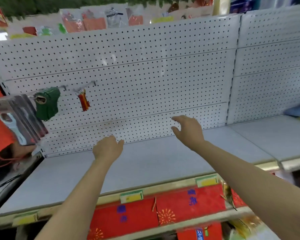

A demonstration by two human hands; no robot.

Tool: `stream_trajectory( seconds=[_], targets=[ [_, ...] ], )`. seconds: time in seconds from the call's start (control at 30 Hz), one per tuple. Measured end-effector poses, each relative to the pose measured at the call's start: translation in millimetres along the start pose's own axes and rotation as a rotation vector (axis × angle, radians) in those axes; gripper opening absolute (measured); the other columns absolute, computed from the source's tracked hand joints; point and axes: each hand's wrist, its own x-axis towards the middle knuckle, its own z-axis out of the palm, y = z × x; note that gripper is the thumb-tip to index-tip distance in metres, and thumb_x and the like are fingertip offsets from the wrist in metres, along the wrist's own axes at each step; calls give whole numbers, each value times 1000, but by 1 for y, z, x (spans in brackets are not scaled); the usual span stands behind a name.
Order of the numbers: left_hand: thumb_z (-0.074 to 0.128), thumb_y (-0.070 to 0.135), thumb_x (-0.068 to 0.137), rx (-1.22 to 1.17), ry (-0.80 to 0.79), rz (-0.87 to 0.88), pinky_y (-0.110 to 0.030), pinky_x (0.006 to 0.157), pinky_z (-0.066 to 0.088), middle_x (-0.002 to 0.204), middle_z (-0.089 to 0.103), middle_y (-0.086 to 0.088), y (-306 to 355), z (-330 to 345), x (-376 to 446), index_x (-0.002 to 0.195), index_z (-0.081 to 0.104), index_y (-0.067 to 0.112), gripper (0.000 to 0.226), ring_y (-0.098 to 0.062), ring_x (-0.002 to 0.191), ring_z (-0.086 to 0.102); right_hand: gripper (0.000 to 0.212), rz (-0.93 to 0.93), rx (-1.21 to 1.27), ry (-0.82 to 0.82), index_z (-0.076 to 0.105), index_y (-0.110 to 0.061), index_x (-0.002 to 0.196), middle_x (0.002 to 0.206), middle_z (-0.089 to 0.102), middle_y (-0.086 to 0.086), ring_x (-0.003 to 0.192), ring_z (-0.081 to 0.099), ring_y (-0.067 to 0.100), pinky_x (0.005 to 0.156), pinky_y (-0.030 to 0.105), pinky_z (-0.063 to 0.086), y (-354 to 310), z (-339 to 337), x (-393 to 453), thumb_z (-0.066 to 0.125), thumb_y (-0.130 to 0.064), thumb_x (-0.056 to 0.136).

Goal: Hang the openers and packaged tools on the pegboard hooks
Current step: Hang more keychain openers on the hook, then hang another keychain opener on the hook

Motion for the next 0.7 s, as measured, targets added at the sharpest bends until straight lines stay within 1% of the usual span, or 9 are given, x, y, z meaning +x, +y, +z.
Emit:
stream_trajectory(
  seconds=[0.07,0.2,0.3,0.37,0.43,0.5,0.57,0.63,0.7],
  targets=[
    [42,47,101,-22,-53,57,-33,79,44,123,65,-6,36,19,-11,125,61,15,44,-30,112,61,38,39,-40,-49,60,-17,129,125,66,4,106,62,28,96,36,40,37,-7,-14,60,-25,92],
    [46,43,100,-60,-165,169,-30,76,41,114,64,-1,102,60,-29,111,63,21,30,-25,103,60,39,157,-65,-98,61,-18,130,129,64,3,112,61,28,92,35,46,104,-19,-37,62,-22,91],
    [46,42,101,-37,-201,278,-28,74,39,125,64,0,144,89,-28,122,64,17,37,-23,111,60,40,206,-87,-125,61,-16,131,131,63,3,113,62,25,92,32,47,148,-22,-51,63,-19,91],
    [47,40,100,-35,-220,335,-28,78,42,131,62,0,168,107,-24,127,63,20,37,-22,117,59,40,238,-95,-135,61,-15,130,129,64,3,113,62,25,92,33,47,175,-20,-59,63,-18,90],
    [49,36,100,-30,-237,399,-28,83,44,132,61,1,192,127,-20,127,64,23,34,-21,119,58,40,284,-100,-145,62,-16,128,126,66,3,111,63,25,90,34,49,199,-15,-65,64,-18,89],
    [50,31,100,-31,-277,452,-29,81,46,123,65,3,217,145,-16,115,70,25,26,-21,112,61,39,329,-107,-163,63,-16,127,124,67,2,110,63,25,89,34,50,221,-8,-70,66,-19,89],
    [52,25,99,-60,-325,474,-30,80,52,112,67,5,241,161,-11,101,73,27,21,-21,105,65,38,356,-108,-189,64,-16,126,123,67,2,111,63,24,90,34,50,242,0,-72,65,-18,89],
    [55,21,97,-109,-328,515,-31,82,54,112,69,3,262,175,-8,106,76,26,24,-22,102,66,37,384,-111,-231,63,-17,127,124,67,1,112,62,23,93,34,49,261,6,-72,64,-19,90],
    [56,19,97,-117,-305,605,-30,79,49,116,68,1,281,186,-6,116,73,27,26,-23,106,63,35,407,-106,-267,63,-18,126,123,67,0,111,62,21,91,32,49,277,13,-69,63,-21,91]
  ],
)
